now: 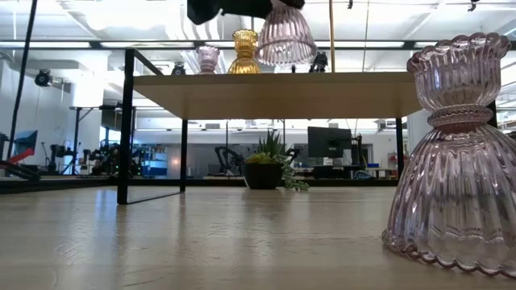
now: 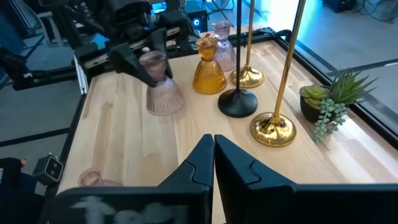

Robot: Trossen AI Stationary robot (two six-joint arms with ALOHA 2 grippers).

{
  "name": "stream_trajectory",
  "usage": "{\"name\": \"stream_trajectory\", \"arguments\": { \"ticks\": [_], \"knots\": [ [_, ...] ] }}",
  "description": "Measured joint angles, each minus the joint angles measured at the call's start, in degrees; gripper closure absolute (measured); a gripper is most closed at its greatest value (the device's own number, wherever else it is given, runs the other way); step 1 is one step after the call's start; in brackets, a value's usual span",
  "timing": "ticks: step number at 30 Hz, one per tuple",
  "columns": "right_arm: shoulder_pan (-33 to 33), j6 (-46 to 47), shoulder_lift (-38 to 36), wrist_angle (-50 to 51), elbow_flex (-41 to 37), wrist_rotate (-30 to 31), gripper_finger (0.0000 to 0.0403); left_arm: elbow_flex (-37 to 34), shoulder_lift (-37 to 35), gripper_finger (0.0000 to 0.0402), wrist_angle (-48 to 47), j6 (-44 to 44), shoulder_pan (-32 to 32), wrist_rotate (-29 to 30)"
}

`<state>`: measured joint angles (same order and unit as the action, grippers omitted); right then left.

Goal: Pick & Place candle stick holders
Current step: Put the left pink glass candle holder on the shelf

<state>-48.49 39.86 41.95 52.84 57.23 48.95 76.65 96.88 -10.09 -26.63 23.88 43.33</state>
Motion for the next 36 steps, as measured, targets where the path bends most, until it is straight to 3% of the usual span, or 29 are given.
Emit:
{"name": "stream_trajectory", "arguments": {
  "ticks": [9,36],
  "knots": [
    [0.02,0.0,-0.99,1.1,0.0,-1.51,0.0394,2.95,2.68,0.0275,0.17,-0.73,-2.44,2.14],
    [0.02,0.0,-1.4,2.73,0.0,-2.95,0.0394,2.95,4.9,0.0275,-0.43,-0.9,-6.02,1.77]
  ]
}}
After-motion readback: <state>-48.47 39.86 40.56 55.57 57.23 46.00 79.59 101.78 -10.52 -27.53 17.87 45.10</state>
